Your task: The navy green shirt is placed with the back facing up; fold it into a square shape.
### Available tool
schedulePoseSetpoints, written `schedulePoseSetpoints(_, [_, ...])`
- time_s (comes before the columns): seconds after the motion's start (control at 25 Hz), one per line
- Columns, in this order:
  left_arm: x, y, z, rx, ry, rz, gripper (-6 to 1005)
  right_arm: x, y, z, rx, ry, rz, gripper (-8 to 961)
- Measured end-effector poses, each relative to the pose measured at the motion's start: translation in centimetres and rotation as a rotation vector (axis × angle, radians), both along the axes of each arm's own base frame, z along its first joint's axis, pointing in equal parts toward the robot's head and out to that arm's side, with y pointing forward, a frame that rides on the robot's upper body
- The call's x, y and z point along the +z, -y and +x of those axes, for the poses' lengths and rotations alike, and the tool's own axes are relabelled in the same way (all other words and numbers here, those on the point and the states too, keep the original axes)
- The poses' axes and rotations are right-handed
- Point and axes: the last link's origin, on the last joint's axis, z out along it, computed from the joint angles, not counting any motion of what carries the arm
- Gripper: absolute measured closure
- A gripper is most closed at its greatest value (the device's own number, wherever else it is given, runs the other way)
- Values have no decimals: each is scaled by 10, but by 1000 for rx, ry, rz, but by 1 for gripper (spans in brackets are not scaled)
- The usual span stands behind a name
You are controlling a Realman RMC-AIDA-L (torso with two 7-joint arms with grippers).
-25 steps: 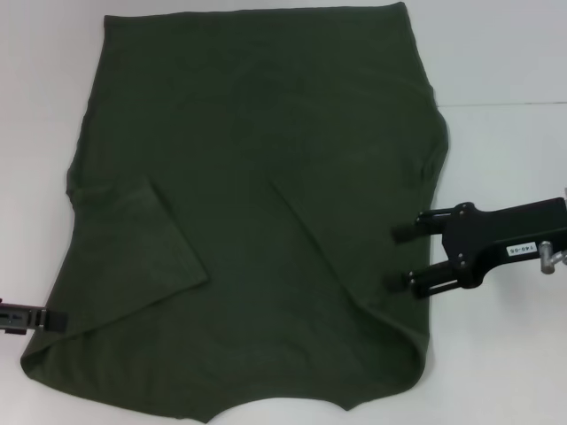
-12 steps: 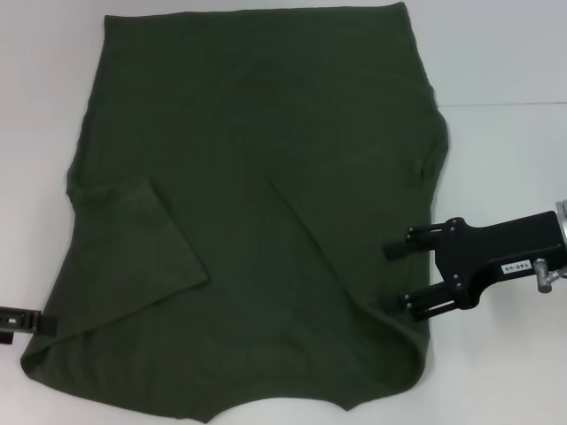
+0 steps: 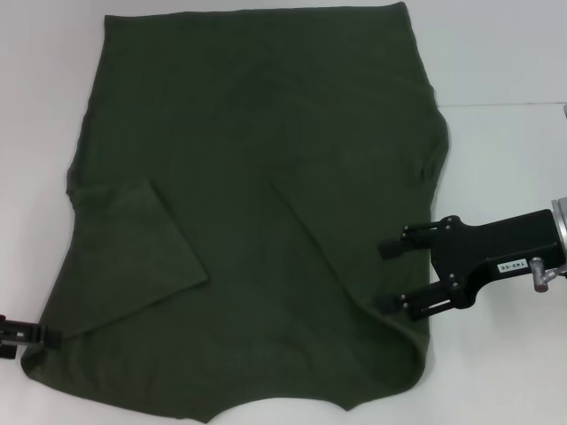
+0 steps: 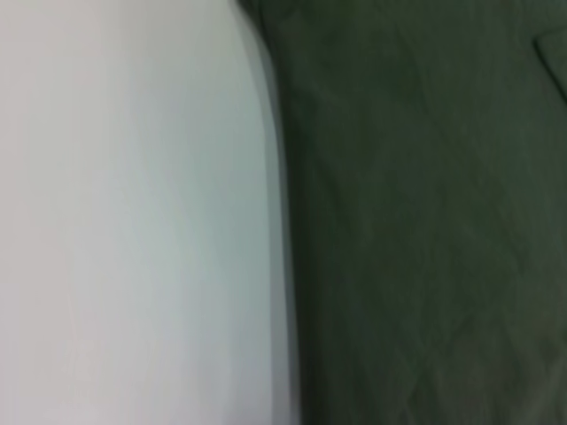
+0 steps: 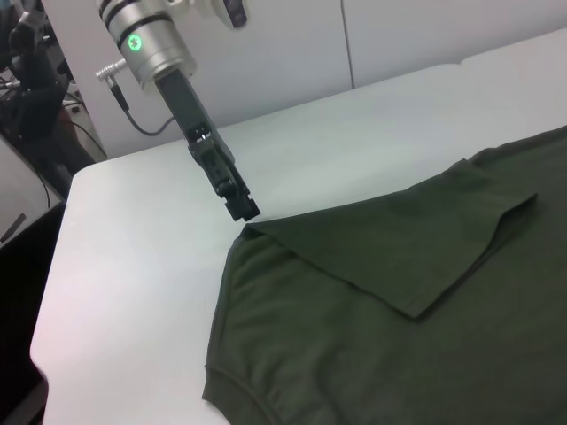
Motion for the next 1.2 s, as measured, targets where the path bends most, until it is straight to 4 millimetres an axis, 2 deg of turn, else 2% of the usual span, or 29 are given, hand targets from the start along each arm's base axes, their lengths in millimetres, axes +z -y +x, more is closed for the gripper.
schedulePoseSetpoints(1.2, [-14,-6,8,-38,-29,-81,50,-2,0,0,9,-4,2,58])
